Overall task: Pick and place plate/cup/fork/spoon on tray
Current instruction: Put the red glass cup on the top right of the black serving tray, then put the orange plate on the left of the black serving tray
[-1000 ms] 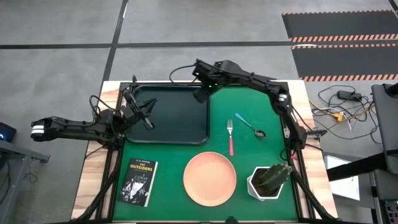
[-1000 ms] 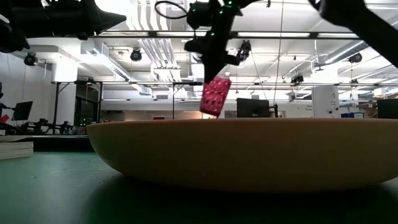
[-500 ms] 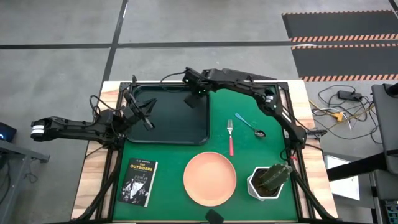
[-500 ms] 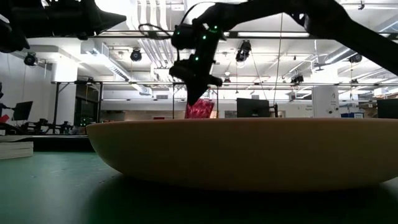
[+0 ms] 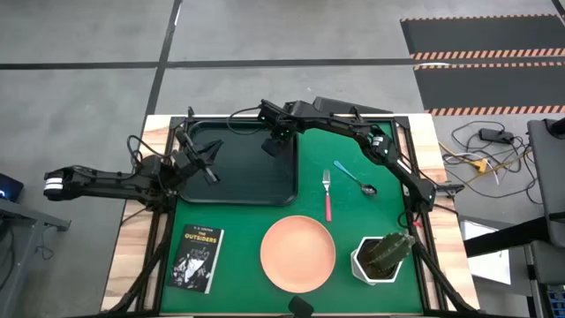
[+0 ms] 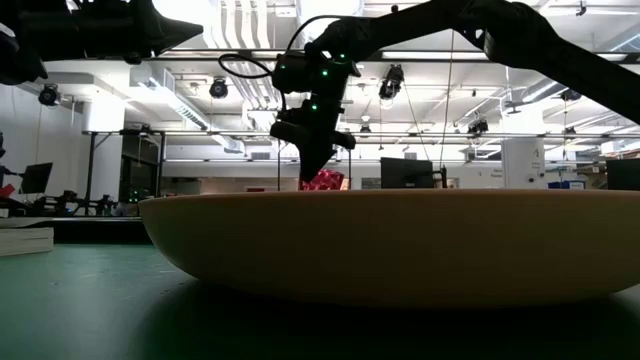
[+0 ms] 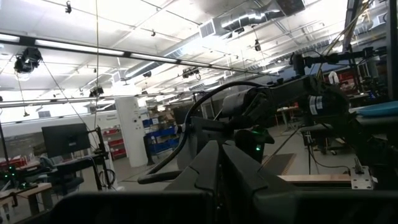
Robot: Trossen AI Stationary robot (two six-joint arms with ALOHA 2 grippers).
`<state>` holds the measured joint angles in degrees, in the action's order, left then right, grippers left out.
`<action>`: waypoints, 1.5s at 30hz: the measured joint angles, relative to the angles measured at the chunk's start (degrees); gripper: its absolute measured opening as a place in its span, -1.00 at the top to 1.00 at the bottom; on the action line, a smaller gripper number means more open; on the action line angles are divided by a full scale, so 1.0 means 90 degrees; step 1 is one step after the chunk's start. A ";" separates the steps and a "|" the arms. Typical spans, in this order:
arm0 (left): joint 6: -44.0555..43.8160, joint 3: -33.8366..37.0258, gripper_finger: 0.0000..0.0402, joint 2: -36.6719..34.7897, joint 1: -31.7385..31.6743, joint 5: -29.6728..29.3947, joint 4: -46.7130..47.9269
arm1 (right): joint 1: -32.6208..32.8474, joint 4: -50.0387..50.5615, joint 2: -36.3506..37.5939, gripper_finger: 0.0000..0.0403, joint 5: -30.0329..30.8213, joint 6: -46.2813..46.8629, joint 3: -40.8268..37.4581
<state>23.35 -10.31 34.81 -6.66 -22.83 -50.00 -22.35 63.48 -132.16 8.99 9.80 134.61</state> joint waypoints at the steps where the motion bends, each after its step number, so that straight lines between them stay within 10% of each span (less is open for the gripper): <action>1: 0.0000 0.0000 1.00 0.0000 -0.0001 -0.0001 0.0001 | 0.0005 0.0000 0.0000 0.87 -0.0001 0.0000 0.0000; 18: 0.0000 0.0000 1.00 0.0002 0.0000 0.0000 -0.0001 | 0.0033 -0.0178 0.0221 0.34 0.0002 0.0105 -0.0002; 38: -0.0540 0.0000 1.00 0.0260 0.0032 0.0081 0.0056 | 0.2943 0.0437 0.1317 0.48 0.2042 -0.0036 -0.0344; 45: -0.1366 -0.0021 1.00 0.0211 0.0039 0.1549 -0.0038 | 0.3449 0.0125 0.2238 0.53 0.2341 0.0235 -0.1799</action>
<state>11.06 -10.49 36.71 -6.31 -8.89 -50.34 8.69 64.61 -112.02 30.06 11.92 118.41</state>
